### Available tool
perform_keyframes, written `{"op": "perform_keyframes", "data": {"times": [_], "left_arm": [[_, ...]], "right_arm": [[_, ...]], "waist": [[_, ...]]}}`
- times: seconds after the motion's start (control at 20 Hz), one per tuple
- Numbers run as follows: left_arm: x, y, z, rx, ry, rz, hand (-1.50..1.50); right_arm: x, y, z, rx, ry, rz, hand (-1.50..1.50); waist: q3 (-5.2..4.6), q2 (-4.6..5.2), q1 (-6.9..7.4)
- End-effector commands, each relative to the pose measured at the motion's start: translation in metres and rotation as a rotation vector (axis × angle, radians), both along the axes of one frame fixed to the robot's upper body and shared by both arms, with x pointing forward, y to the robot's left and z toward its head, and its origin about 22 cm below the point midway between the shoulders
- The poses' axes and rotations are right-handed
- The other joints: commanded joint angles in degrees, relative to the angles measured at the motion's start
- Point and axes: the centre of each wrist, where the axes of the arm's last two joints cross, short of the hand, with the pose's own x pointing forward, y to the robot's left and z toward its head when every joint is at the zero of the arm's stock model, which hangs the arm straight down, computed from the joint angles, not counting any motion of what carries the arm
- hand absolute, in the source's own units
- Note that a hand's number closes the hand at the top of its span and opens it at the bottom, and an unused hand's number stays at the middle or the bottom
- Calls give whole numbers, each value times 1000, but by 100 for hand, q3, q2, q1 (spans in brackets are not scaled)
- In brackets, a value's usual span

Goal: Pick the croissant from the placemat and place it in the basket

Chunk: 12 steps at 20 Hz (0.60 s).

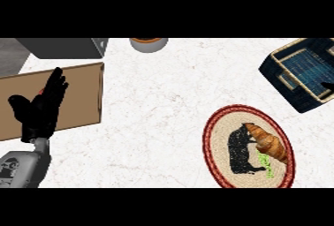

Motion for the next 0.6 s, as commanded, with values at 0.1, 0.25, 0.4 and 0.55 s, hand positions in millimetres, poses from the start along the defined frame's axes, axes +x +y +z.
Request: {"op": "perform_keyframes", "data": {"times": [0.1, 0.25, 0.4, 0.55], "left_arm": [[-9, -2, 7, 11, -15, -10, 0], [1, 13, -2, -1, 0, 11, 0], [6, -3, 10, -9, -19, -9, 0], [-9, -14, 1, 2, 6, -17, 0]], "right_arm": [[-14, 13, -40, 106, -49, -21, -150], [-13, 14, -42, 132, -59, -40, -150], [-10, 25, -80, 125, -4, -9, -150], [-12, 25, -105, 114, -28, -10, -150]], "waist": [[5, -6, 5], [2, 3, -3], [4, 12, 27], [5, 7, 43]]}}
